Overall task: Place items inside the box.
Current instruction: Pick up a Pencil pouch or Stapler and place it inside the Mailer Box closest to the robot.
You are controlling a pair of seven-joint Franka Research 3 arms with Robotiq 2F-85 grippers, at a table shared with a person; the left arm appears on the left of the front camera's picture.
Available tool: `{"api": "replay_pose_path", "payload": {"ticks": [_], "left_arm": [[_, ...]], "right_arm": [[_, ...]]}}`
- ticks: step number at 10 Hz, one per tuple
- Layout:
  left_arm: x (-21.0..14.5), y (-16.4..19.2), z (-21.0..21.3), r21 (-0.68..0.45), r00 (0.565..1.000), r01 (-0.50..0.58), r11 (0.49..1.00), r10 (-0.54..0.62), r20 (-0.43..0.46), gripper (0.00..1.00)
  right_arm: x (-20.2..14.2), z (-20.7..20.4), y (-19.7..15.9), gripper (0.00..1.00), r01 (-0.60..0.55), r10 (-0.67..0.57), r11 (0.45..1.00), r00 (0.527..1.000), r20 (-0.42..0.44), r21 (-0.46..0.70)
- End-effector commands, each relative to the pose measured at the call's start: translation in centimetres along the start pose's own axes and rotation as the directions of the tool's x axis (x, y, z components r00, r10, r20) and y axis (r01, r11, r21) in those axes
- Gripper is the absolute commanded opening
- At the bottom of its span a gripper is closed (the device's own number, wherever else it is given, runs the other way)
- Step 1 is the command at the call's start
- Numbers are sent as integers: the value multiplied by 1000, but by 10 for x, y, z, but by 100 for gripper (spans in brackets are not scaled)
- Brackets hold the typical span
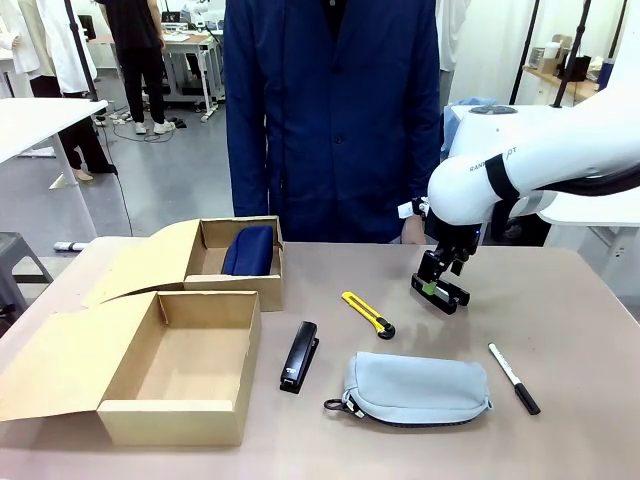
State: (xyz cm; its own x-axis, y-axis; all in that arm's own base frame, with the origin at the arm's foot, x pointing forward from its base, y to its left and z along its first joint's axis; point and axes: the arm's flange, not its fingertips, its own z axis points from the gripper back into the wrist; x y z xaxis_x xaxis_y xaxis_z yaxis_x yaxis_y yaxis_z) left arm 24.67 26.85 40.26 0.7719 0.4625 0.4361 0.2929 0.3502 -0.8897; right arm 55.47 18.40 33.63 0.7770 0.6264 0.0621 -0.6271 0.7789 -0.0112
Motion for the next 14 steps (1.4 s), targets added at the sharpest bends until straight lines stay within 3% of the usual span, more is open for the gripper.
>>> {"api": "replay_pose_path", "payload": {"ticks": [1,3,5,6,7,8,10,11,12,14], "left_arm": [[1,-1,-1,-22,1000,26,999,-26,18,100],[1,-1,-1,-22,1000,26,999,-26,18,100],[1,-1,-1,-22,1000,26,999,-26,18,100],[1,-1,-1,-22,1000,26,999,-26,18,100],[1,-1,-1,-22,1000,26,999,-26,18,100],[1,-1,-1,-22,1000,26,999,-26,18,100],[1,-1,-1,-22,1000,26,999,-26,18,100],[1,-1,-1,-22,1000,26,999,-26,18,100],[1,-1,-1,-22,1000,26,999,-26,18,100],[1,-1,-1,-22,1000,26,999,-26,18,100]], "right_arm": [[-1,-5,-2,100,2,-2,1000,1000,-3,-10],[5,-27,2,100,-1,0,1000,998,-65,-7],[7,-37,4,100,23,-23,1000,997,-68,-13],[6,-33,4,41,34,-36,998,999,-40,-45],[6,-31,5,41,24,-26,999,999,-31,-46],[5,-31,5,0,27,-28,999,999,-34,-47],[4,-32,5,0,24,-25,999,999,-41,-44],[4,-32,5,14,25,-27,999,999,-39,-43],[3,-30,5,4,34,-35,998,999,-35,-44],[-7,-11,4,0,116,-116,993,993,-11,-29]]}}
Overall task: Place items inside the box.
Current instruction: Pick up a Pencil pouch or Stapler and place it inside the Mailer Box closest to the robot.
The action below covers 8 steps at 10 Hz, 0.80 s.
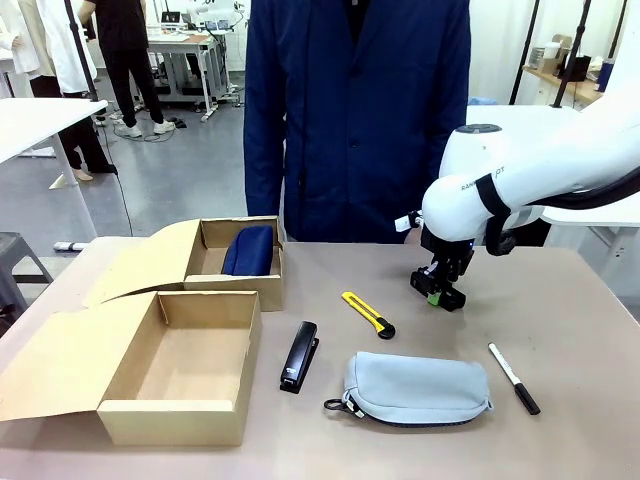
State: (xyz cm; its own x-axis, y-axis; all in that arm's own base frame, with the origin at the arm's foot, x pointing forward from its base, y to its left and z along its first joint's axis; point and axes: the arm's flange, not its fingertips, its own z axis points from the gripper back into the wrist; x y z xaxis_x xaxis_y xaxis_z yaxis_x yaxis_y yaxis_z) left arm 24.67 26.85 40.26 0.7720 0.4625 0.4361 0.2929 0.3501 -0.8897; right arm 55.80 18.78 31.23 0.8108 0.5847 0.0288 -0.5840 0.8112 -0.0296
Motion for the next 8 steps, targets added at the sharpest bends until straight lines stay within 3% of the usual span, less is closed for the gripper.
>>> {"api": "replay_pose_path", "payload": {"ticks": [1,2,3,6,8], "left_arm": [[1,-1,-1,-22,1000,26,999,-26,18,100],[1,-1,-1,-22,1000,26,999,-26,18,100],[1,-1,-1,-22,1000,26,999,-26,18,100],[1,-1,-1,-22,1000,26,999,-26,18,100],[1,-1,-1,-22,1000,26,999,-26,18,100]], "right_arm": [[-28,34,1,0,130,-132,991,990,41,38],[-54,59,1,0,169,-174,981,984,48,98],[-85,85,0,0,271,-271,948,962,-24,168],[-201,148,13,0,488,-519,836,851,74,252],[-254,157,10,0,413,-511,805,847,146,426]]}}
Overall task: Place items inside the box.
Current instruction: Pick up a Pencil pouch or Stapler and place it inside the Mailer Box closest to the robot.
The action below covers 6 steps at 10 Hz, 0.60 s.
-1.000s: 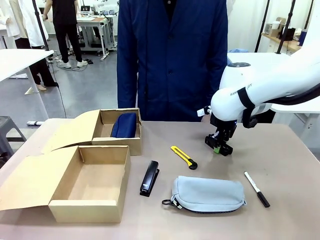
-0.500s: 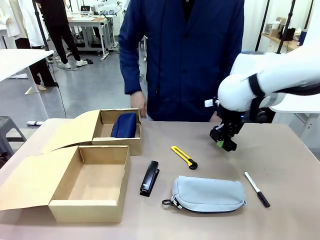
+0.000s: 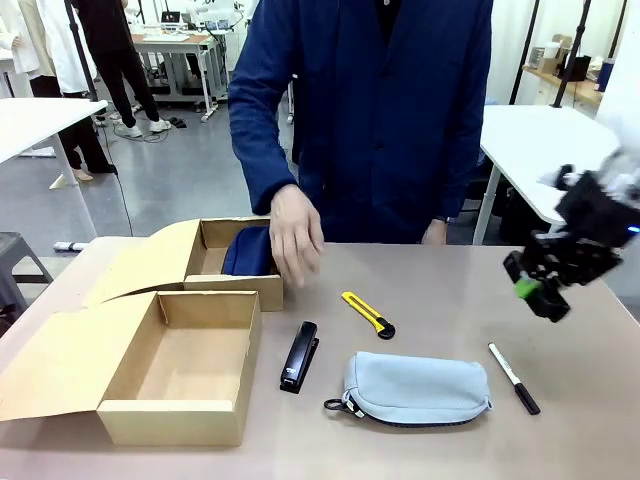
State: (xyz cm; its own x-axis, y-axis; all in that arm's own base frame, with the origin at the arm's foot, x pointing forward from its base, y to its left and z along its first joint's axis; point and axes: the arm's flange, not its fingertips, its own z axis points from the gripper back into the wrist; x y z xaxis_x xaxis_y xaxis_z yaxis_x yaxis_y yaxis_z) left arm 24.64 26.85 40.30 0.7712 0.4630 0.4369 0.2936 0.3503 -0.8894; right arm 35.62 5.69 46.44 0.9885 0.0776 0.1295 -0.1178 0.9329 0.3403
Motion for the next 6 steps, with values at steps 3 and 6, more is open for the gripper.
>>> {"api": "replay_pose_path", "payload": {"ticks": [3,6], "left_arm": [[1,-1,-1,-22,1000,25,999,-25,17,100],[1,-1,-1,-22,1000,25,999,-25,17,100]], "right_arm": [[-21,7,-8,0,-4,3,999,1000,27,52],[-23,9,-10,41,-25,22,997,999,39,71]]}}
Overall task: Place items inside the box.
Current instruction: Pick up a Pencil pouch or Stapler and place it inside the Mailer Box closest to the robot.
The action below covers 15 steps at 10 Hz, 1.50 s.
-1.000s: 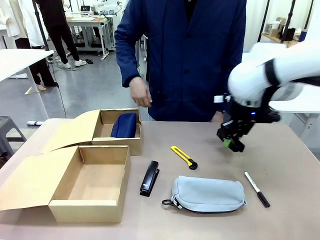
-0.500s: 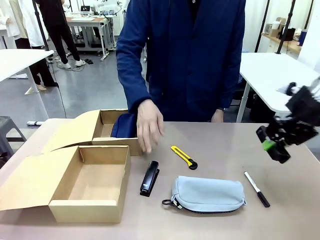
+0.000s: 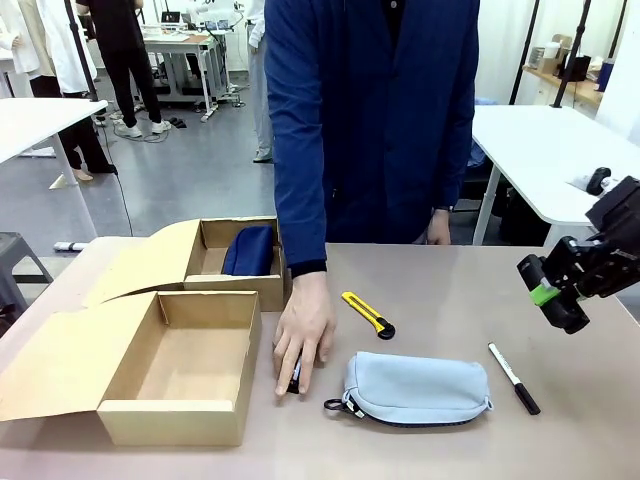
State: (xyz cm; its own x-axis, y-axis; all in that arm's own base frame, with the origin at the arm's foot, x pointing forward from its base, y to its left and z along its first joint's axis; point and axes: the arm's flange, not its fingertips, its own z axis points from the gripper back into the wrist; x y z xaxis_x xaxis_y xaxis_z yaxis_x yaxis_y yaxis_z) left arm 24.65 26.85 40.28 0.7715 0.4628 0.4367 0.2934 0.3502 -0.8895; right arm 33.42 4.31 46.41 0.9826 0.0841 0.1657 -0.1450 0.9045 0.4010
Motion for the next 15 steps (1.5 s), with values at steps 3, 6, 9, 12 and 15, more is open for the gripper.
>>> {"api": "replay_pose_path", "payload": {"ticks": [3,6,9,12,15], "left_arm": [[1,-1,-1,-22,1000,26,999,-25,17,100],[1,-1,-1,-22,1000,26,999,-25,17,100],[1,-1,-1,-22,1000,26,999,-25,17,100],[1,-1,-1,-22,1000,26,999,-25,17,100],[1,-1,-1,-22,1000,26,999,-25,17,100]], "right_arm": [[15,-35,85,41,145,-151,988,972,-182,-46],[-19,1,28,41,309,-306,951,942,-137,7],[-33,-22,80,41,292,-274,948,951,-145,123],[-28,-66,219,41,52,-20,983,983,-180,178],[-28,-126,325,41,-29,93,951,976,-195,308]]}}
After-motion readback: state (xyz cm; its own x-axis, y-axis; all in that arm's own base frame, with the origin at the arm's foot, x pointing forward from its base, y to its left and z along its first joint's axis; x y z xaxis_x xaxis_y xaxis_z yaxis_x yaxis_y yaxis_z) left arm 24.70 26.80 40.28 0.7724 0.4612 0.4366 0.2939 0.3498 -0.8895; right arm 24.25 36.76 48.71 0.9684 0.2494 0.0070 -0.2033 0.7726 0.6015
